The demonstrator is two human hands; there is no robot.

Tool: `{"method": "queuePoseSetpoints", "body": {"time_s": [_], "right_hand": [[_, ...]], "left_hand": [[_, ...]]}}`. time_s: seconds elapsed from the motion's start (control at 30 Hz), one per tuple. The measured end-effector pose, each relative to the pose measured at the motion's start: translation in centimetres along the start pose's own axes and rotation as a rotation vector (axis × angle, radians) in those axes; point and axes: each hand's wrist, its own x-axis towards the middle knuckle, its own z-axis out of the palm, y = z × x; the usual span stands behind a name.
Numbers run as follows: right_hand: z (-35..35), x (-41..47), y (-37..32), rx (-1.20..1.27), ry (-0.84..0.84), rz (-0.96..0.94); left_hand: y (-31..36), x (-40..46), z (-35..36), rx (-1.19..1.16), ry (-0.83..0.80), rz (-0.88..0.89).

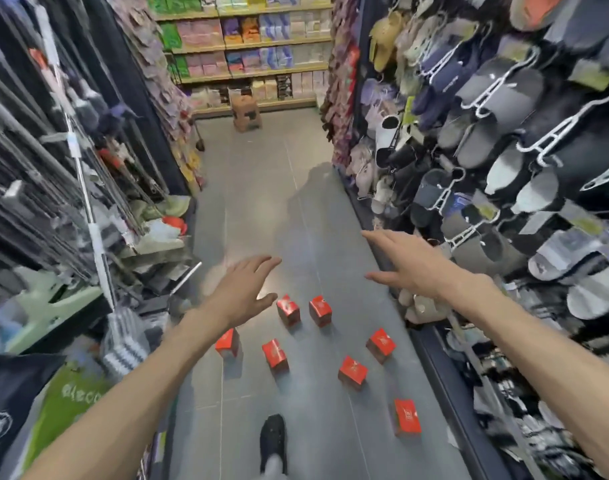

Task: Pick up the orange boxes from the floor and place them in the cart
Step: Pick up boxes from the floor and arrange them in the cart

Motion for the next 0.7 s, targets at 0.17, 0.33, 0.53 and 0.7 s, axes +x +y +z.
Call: {"method": "queuePoseSetpoints", "body": {"time_s": [0.17, 0.33, 0.53, 0.7], "right_hand": [[6.1, 6.3, 2.7, 0.095, -0.062, 0.121], [15.8, 11.1, 5.6, 0.176, -0.166, 0.168], [31.5, 15.4, 9.6, 0.204, -0.238, 0.176], [48.0, 16.3, 11.6, 0.264, -0.295, 0.203]], "left_hand": [[-7.4, 7.8, 6.2, -0.047, -0.118, 0.085], [-14.6, 13.9, 15.0, -0.093, -0.259, 0.078], [-20.7, 17.0, 31.0, -0.099, -0.438, 0.054], [-24.5, 16.1, 46.7, -0.035, -0.558, 0.073]]}}
